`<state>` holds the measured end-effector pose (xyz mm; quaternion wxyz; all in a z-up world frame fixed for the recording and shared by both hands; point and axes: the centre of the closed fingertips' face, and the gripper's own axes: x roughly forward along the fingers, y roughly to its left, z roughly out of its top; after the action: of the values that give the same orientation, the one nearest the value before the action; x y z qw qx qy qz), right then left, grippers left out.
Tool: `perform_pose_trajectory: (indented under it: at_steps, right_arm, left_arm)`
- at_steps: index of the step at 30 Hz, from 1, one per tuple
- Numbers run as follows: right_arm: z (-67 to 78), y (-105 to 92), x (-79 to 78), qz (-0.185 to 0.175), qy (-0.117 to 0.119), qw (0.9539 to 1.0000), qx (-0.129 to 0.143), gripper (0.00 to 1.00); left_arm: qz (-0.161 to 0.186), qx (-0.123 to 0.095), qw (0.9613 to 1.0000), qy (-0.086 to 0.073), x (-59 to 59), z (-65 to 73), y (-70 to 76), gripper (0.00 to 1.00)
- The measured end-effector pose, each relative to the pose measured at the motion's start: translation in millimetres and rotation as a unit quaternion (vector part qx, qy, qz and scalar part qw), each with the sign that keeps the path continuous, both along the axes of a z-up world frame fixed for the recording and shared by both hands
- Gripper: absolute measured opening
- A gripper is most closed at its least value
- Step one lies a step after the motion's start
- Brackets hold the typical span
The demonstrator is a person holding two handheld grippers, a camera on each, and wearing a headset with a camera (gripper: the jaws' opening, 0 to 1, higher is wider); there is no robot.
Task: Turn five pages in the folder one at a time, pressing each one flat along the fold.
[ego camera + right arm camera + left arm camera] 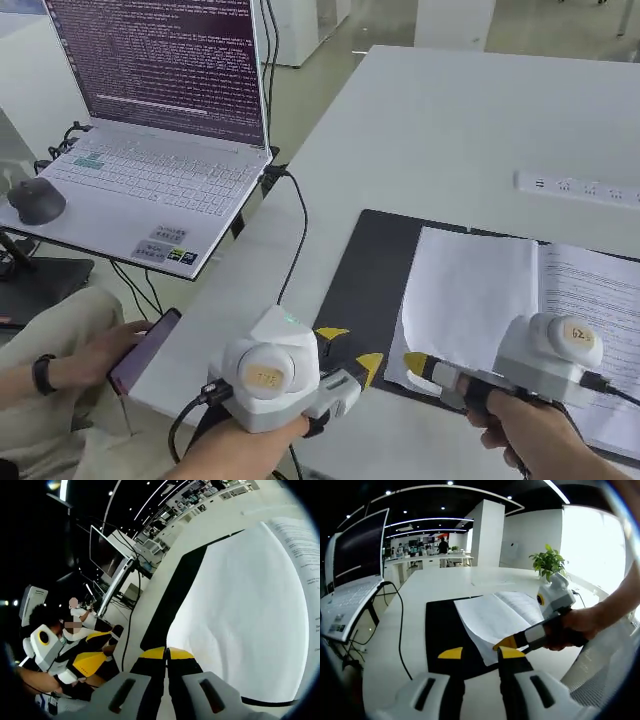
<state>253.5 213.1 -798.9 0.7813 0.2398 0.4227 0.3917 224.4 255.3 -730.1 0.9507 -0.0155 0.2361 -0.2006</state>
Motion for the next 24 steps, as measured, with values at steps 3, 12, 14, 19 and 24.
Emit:
perform_pose_trajectory:
  at_steps: [3,12,14,19,24]
  right_arm:
    - [-9.0,3.3,-1.7,0.007,0.008,0.9999,-0.005,0.00]
    - [-13.1,3.9,-1.7,0.003,0.020,0.9998,0.007,0.03]
    - [-10.4,4.1,-2.2,0.002,0.023,0.9996,0.016,0.05]
    - [-1.6,4.7,-6.2,-0.002,0.037,0.9984,0.044,0.08]
    - [8.5,-1.0,-7.9,-0.006,0.034,0.9977,0.059,0.06]
  left_arm:
    - [0.001,0.001,1.0000,0.007,-1.6,-4.5,1.5,0.24]
    - [0.002,0.004,0.9996,0.026,-4.1,-20.0,4.9,0.24]
    - [0.001,0.006,0.9996,0.027,-4.4,-21.4,4.4,0.25]
    - [-0.004,0.008,0.9994,0.032,-3.8,-24.0,1.8,0.24]
    - [-0.013,0.010,0.9992,0.036,1.4,-28.3,-4.0,0.23]
